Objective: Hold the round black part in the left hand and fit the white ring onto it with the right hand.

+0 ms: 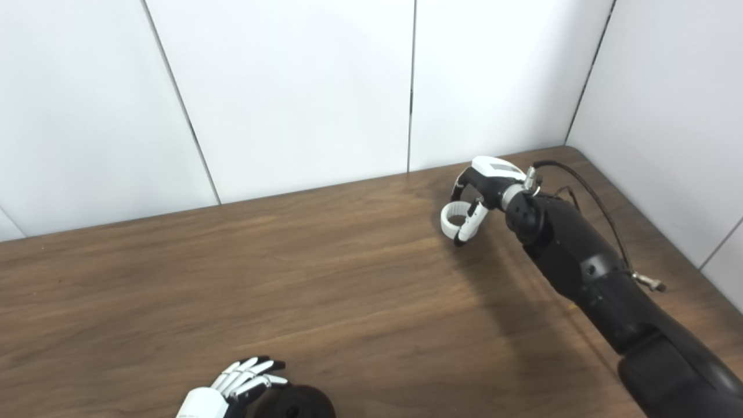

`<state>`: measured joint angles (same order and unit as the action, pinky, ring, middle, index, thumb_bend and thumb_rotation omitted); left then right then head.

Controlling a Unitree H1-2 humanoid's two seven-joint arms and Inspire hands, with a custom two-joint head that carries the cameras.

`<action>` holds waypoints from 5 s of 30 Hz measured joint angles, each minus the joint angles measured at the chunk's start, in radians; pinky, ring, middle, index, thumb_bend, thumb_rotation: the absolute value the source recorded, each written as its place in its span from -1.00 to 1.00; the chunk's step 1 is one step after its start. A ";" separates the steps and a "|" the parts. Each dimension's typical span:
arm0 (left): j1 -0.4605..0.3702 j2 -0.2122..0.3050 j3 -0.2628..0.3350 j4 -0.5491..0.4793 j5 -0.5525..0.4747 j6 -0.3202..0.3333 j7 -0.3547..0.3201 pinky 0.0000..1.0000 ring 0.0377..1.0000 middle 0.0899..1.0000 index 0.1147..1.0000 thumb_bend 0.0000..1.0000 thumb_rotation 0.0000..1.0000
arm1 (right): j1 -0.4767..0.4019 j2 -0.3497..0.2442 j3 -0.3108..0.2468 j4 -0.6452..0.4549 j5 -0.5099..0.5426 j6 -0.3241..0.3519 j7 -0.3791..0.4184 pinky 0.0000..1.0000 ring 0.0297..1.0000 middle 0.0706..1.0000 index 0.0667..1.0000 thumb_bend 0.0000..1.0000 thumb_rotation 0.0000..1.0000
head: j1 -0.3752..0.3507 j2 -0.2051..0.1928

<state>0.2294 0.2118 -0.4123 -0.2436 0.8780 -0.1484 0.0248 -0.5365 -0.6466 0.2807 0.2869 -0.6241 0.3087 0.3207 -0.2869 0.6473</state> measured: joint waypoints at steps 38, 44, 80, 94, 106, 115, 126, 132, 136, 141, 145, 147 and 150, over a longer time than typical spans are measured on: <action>-0.035 -0.044 -0.035 -0.047 0.035 0.110 -0.100 0.77 0.77 0.63 0.01 0.66 -0.62 | 0.205 0.054 0.001 -0.919 0.015 -0.005 0.387 1.00 0.93 0.62 -0.11 0.05 -0.72 | 0.247 0.253; -0.044 -0.049 -0.039 -0.047 0.037 0.121 -0.110 0.77 0.76 0.63 0.00 0.66 -0.60 | 0.205 0.082 0.002 -0.970 0.029 -0.003 0.432 1.00 0.92 0.61 -0.12 0.05 -0.72 | 0.252 0.276; -0.068 -0.067 -0.044 -0.054 0.059 0.150 -0.153 0.75 0.74 0.61 0.01 0.67 -0.60 | 0.260 0.150 0.083 -1.034 0.041 -0.010 0.540 0.99 0.96 0.63 -0.12 0.05 -0.72 | 0.264 0.342; -0.070 -0.073 -0.047 -0.054 0.071 0.155 -0.151 0.73 0.73 0.61 0.01 0.69 -0.64 | 0.286 0.217 0.099 -0.960 0.016 -0.048 0.514 1.00 0.95 0.63 -0.11 0.05 -0.71 | 0.275 0.345; -0.071 -0.076 -0.049 -0.054 0.071 0.161 -0.150 0.72 0.74 0.61 0.01 0.67 -0.60 | 0.291 0.248 0.113 -0.916 0.008 -0.055 0.499 1.00 0.97 0.65 -0.11 0.05 -0.71 | 0.282 0.344; -0.071 -0.078 -0.055 -0.055 0.074 0.171 -0.146 0.73 0.74 0.61 0.02 0.68 -0.62 | 0.291 0.256 0.124 -0.906 -0.010 -0.068 0.499 1.00 0.97 0.65 -0.11 0.05 -0.72 | 0.282 0.345; -0.071 -0.078 -0.057 -0.057 0.074 0.172 -0.146 0.72 0.73 0.60 0.00 0.69 -0.63 | 0.290 0.256 0.132 -0.905 -0.016 -0.070 0.499 1.00 0.97 0.65 -0.11 0.05 -0.72 | 0.279 0.348; -0.071 -0.078 -0.060 -0.062 0.073 0.173 -0.150 0.74 0.74 0.61 0.01 0.69 -0.63 | 0.290 0.252 0.131 -0.898 -0.011 -0.078 0.499 1.00 0.96 0.64 -0.11 0.05 -0.72 | 0.279 0.348; -0.071 -0.078 -0.060 -0.064 0.073 0.174 -0.153 0.74 0.74 0.61 0.02 0.68 -0.62 | 0.291 0.250 0.129 -0.873 0.000 -0.095 0.495 1.00 0.95 0.63 -0.11 0.05 -0.72 | 0.275 0.347; -0.071 -0.078 -0.061 -0.065 0.075 0.175 -0.153 0.72 0.73 0.61 0.02 0.70 -0.64 | 0.292 0.246 0.127 -0.849 0.003 -0.117 0.489 0.98 0.94 0.63 -0.11 0.05 -0.72 | 0.270 0.347; -0.071 -0.080 -0.062 -0.070 0.078 0.180 -0.157 0.71 0.73 0.60 0.02 0.71 -0.64 | 0.295 0.246 0.124 -0.829 0.011 -0.125 0.486 0.97 0.92 0.62 -0.11 0.05 -0.72 | 0.268 0.348; -0.071 -0.080 -0.062 -0.070 0.078 0.181 -0.157 0.72 0.74 0.60 0.01 0.70 -0.65 | 0.295 0.246 0.121 -0.815 0.020 -0.135 0.478 0.95 0.91 0.62 -0.11 0.05 -0.72 | 0.268 0.347; -0.071 -0.080 -0.061 -0.070 0.078 0.182 -0.157 0.73 0.74 0.60 0.01 0.70 -0.66 | 0.296 0.246 0.116 -0.801 0.033 -0.155 0.467 0.94 0.90 0.62 -0.11 0.05 -0.72 | 0.267 0.348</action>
<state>0.1580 0.1317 -0.4736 -0.3137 0.9558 0.0338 -0.1318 -0.2401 -0.4009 0.3972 -0.5145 -0.5915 0.1535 0.7877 -0.0199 0.9955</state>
